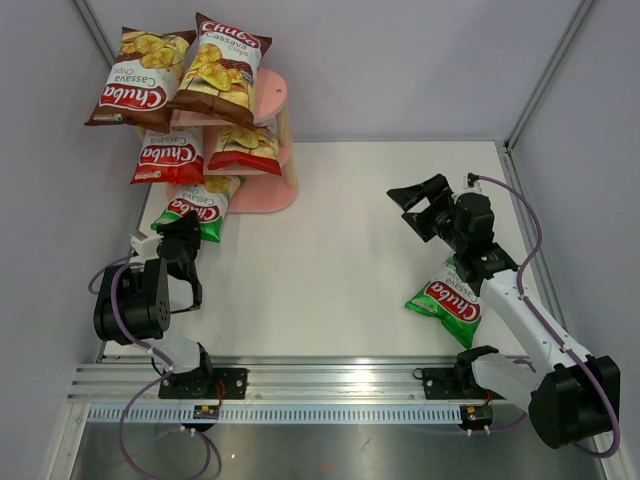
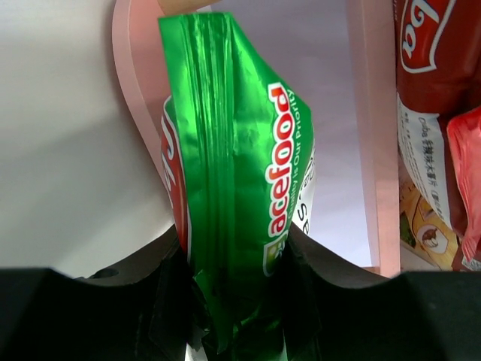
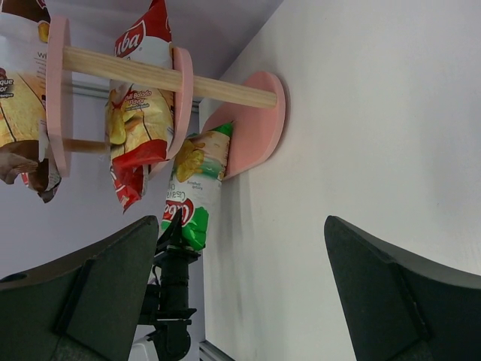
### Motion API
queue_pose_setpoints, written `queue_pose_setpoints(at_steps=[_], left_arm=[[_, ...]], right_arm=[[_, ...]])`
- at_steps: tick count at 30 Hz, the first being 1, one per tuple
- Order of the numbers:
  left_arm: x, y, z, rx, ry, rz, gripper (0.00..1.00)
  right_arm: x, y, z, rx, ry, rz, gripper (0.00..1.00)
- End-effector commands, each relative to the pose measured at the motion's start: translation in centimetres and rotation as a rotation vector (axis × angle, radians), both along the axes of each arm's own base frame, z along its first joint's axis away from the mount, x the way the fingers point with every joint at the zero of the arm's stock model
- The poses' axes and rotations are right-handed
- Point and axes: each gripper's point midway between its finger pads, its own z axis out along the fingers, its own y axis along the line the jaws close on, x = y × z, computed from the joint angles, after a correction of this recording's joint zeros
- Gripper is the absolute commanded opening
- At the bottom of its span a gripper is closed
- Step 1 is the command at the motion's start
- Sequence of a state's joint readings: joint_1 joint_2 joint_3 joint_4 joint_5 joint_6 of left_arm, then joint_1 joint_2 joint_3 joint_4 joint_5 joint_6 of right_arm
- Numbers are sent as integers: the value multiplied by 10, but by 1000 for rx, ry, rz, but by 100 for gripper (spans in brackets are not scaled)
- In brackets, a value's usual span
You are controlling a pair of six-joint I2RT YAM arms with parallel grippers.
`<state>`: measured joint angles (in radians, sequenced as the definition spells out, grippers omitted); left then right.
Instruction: Place and organize the chips bags onto the shelf
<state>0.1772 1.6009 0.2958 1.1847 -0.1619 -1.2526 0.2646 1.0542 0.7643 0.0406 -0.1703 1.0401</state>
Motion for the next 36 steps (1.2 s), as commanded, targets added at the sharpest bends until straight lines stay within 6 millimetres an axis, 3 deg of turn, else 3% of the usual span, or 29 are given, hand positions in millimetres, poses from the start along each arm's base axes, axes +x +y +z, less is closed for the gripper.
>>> queue_pose_setpoints(at_steps=[1,11,25,36], left_arm=[[2,10,-20,-13,81,46,34],[3,23,-41,-45,160,125,43],[46,31,-40,-74,138,143,62],[71,35,-41,-79,139,157,59]], right_arm=[[-2,-2,15,-1,-67,10,99],[-4,3,7,25,-61,31,99],[-6,11,10,35,-82,81,99],[-7,13,9,45,-84,98,99]])
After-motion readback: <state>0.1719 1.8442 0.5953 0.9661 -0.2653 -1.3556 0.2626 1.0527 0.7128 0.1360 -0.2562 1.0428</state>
